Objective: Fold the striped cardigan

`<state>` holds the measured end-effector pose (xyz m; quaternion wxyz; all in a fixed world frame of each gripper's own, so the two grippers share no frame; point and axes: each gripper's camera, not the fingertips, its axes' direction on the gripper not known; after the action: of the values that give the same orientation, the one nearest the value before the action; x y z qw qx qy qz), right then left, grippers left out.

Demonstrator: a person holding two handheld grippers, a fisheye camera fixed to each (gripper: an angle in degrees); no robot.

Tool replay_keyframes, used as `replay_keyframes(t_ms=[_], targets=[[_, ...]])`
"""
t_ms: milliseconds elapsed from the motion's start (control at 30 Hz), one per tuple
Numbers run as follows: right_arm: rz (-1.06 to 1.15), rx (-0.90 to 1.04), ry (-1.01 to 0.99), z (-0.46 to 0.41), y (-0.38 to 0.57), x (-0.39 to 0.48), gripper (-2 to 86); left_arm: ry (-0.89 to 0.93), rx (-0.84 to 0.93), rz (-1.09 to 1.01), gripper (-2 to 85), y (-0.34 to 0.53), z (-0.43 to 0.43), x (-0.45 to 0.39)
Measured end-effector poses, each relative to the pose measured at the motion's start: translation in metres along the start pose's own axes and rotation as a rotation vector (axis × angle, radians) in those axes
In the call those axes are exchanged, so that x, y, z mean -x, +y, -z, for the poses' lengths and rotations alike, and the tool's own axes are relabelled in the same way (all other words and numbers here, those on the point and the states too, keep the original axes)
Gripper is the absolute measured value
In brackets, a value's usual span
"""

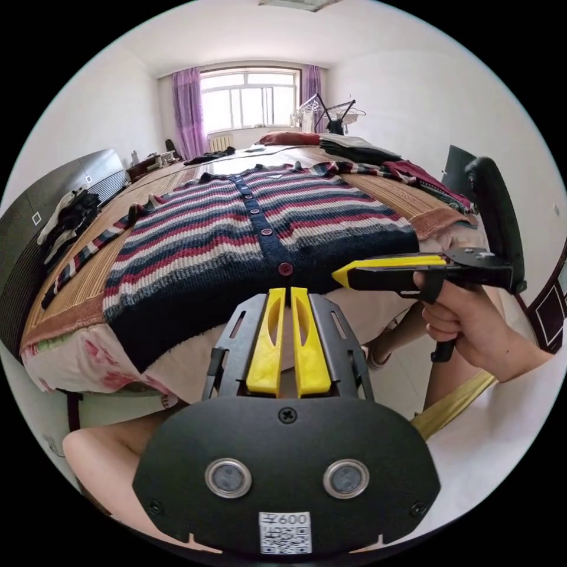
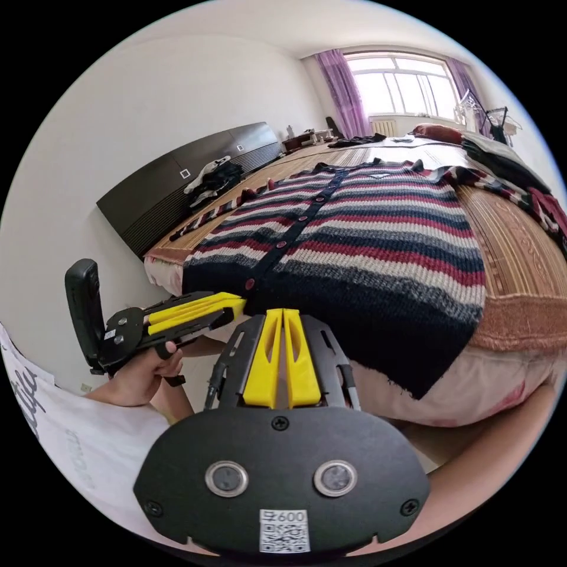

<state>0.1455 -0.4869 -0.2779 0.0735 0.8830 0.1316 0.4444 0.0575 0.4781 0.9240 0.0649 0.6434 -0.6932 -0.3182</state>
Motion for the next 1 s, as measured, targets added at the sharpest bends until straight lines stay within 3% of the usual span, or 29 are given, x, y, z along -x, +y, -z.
replay_keyframes(t_ms=[200, 400, 600, 733, 867, 933, 1000], targets=[[-0.047, -0.014, -0.015, 0.002, 0.004, -0.004, -0.9, 0.07, -0.02, 0.071, 2.9, -0.014, 0.02, 0.002], [-0.001, -0.004, 0.032, 0.004, 0.002, 0.014, -0.9, -0.002, 0.072, -0.08, 3.8, -0.018, 0.001, -0.03], [0.037, -0.015, 0.09, 0.016, -0.002, 0.037, -0.9, 0.053, 0.01, -0.178, 7.3, -0.005, 0.01, -0.038], [0.112, -0.087, 0.131, 0.034, 0.0, 0.058, -0.9, 0.074, -0.123, -0.148, 3.1, 0.005, 0.055, -0.016], [0.132, -0.098, 0.132, 0.041, -0.003, 0.065, -0.9, -0.171, -0.279, -0.084, 2.2, 0.007, 0.089, 0.02], [0.131, -0.087, 0.131, 0.039, -0.003, 0.066, -0.9, -0.34, -0.206, -0.026, 1.9, 0.005, 0.083, 0.057], [0.118, -0.068, 0.141, 0.037, -0.003, 0.067, -0.9, -0.374, -0.141, 0.02, 1.7, 0.005, 0.076, 0.088]])
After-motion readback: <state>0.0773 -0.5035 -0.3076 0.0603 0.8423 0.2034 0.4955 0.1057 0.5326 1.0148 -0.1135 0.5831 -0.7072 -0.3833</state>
